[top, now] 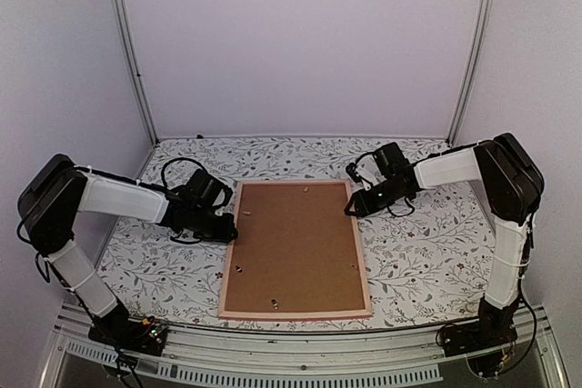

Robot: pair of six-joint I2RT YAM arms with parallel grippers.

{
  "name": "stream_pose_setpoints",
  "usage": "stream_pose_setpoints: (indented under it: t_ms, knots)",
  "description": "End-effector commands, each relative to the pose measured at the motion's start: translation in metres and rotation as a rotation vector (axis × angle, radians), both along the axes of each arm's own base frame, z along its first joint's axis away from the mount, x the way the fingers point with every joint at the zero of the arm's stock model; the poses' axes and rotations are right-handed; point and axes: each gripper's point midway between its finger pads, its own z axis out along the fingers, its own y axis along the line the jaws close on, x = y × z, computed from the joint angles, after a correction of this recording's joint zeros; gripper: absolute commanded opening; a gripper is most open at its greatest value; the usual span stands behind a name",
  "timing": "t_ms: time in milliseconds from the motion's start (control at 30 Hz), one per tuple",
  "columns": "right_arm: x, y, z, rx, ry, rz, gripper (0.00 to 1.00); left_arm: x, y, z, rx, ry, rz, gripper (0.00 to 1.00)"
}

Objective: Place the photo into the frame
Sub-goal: Press the fastener onto the backboard.

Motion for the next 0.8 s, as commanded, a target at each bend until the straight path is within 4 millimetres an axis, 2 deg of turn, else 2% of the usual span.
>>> stream_pose_setpoints:
  t_ms: [0, 200, 500, 767]
  knots:
    - [0.0, -0.016, -0.002, -0.072, -0.021, 0.038, 0.41, -0.004, 0.0, -0.004, 0.03, 0.016, -0.066, 0.17]
    - [-0.002, -0.02, -0.006, -0.08, -0.01, 0.009, 0.49, -0.003, -0.001, -0.002, 0.024, 0.014, -0.07, 0.17]
    - [-0.006, -0.031, -0.01, -0.158, -0.045, -0.029, 0.48, -0.003, -0.001, -0.003, 0.027, 0.016, -0.068, 0.18]
    - [-0.015, -0.023, -0.008, -0.127, -0.035, 0.007, 0.52, -0.003, -0.001, -0.004, 0.028, 0.02, -0.069, 0.18]
